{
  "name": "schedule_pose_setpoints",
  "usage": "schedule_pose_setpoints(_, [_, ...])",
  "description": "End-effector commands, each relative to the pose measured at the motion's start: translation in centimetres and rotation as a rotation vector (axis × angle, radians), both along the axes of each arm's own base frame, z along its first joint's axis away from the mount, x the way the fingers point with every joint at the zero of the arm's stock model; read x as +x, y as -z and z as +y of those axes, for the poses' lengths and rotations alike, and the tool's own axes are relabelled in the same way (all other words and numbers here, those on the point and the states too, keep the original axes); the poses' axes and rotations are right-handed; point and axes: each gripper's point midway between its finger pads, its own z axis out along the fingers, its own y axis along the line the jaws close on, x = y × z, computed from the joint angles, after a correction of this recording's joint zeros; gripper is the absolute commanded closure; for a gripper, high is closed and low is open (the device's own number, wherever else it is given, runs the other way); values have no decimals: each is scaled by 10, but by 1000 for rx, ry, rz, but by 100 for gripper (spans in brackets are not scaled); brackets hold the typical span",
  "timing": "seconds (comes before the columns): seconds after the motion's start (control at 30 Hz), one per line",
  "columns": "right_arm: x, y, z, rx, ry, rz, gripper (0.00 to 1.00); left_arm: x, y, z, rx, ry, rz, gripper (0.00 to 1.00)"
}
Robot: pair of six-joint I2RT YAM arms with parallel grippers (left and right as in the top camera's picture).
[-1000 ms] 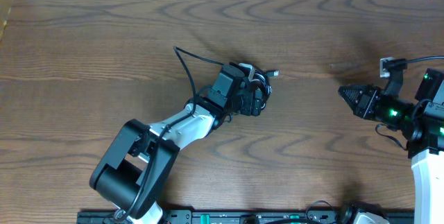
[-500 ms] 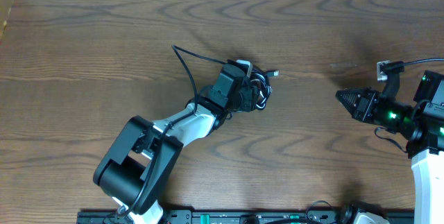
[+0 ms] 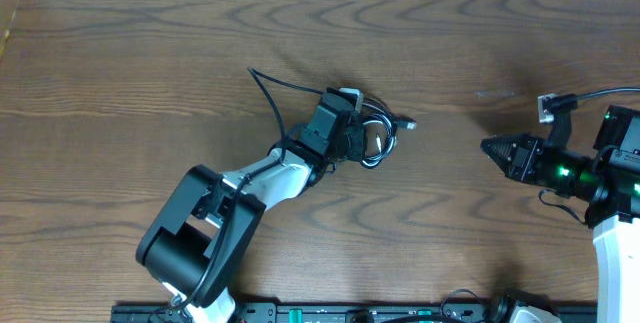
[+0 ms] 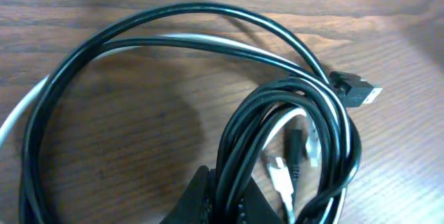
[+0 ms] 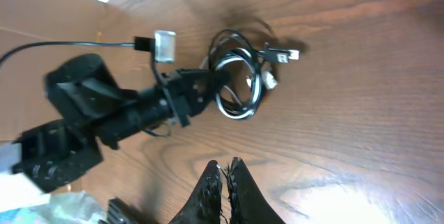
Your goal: Untangle cables
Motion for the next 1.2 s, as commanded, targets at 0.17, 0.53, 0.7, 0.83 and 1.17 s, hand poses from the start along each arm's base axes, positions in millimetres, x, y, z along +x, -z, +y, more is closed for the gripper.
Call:
schedule_pose_setpoints(0.17, [3, 6, -9, -93, 0, -14, 84, -4, -124, -11, -213, 38, -195, 93])
schedule_pose_setpoints(0.53, [10, -8, 39, 38, -193, -88, 83, -20, -172, -1, -249, 40, -256, 92])
schedule_pose_setpoints(0.7, [18, -12, 61, 65, -240, -106, 83, -22, -169, -2, -244, 45, -245, 92])
schedule_pose_setpoints(0.83, [24, -11, 76, 75, -263, -105, 86, -24, -169, -4, -246, 51, -245, 92])
schedule_pose_setpoints(1.17, [36, -2, 101, 76, -300, -95, 90, -27, -171, -7, -262, 74, -237, 92])
